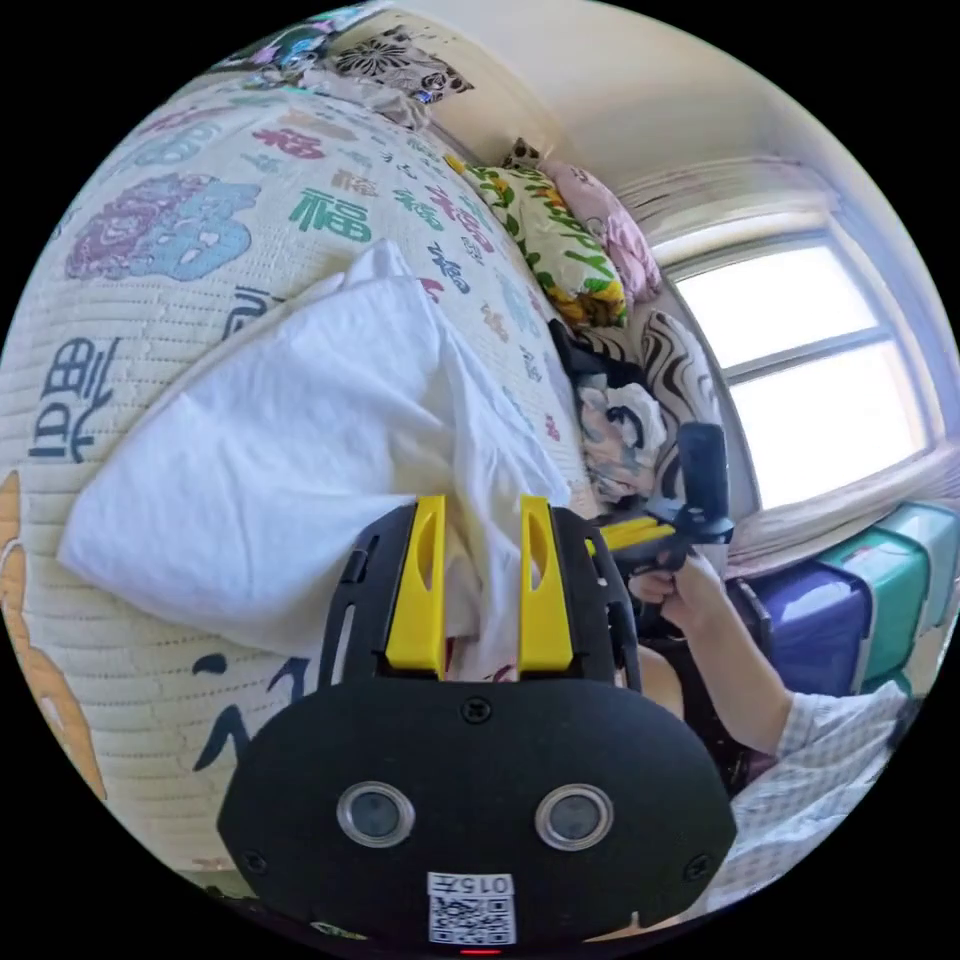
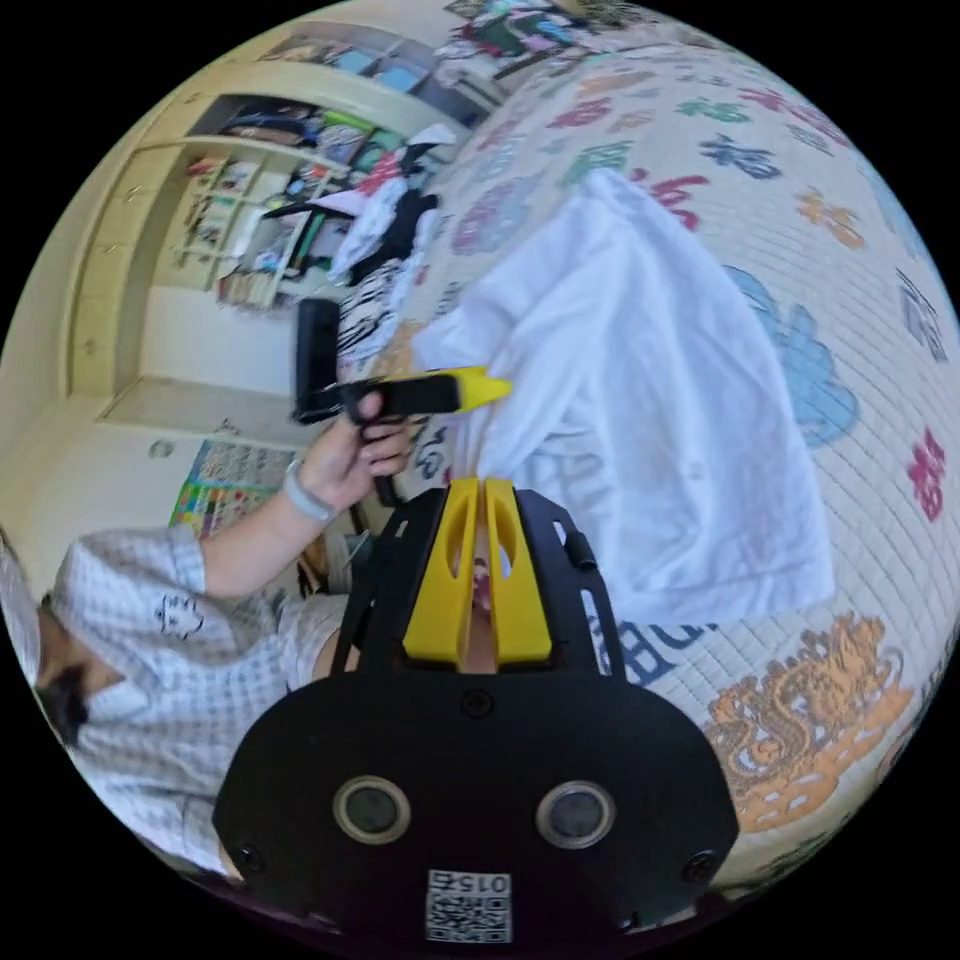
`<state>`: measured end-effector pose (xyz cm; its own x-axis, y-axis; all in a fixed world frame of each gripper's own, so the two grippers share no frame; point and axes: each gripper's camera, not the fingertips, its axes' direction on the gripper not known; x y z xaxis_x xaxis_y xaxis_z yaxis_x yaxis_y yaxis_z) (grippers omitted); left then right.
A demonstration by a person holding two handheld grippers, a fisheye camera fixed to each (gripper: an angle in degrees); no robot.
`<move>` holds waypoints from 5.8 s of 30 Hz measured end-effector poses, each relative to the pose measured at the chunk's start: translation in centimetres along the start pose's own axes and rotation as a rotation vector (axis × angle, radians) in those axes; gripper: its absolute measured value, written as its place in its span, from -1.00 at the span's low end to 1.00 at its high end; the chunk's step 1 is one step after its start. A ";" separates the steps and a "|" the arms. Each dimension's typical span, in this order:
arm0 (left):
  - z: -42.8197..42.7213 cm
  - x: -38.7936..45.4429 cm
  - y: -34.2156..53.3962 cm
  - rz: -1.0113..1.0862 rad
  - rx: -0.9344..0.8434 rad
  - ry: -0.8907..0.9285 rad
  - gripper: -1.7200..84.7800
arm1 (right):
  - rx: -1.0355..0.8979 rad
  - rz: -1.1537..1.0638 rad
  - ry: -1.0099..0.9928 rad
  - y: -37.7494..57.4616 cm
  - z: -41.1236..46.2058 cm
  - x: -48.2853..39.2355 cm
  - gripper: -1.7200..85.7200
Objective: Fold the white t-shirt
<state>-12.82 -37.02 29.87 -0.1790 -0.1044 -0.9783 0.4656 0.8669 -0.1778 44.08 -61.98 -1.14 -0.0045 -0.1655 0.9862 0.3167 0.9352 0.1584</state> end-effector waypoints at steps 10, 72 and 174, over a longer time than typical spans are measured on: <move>-15.3 -4.7 10.6 -0.058 0.316 -0.067 -0.97 | 0.035 -0.181 0.241 3.4 -1.9 -2.7 -0.81; -12.2 12.8 16.9 0.166 0.379 -0.303 -0.97 | 0.062 0.158 -0.429 8.7 -0.8 11.5 -0.80; -23.0 -13.8 11.7 -0.139 -0.069 -0.494 -0.97 | 0.086 0.387 0.008 25.8 -20.6 13.9 -0.96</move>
<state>-24.84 -14.22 43.70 0.2034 -0.4240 -0.8825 0.4057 0.8568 -0.3182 71.71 -46.62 15.69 0.1072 0.2018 0.9735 0.2133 0.9517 -0.2207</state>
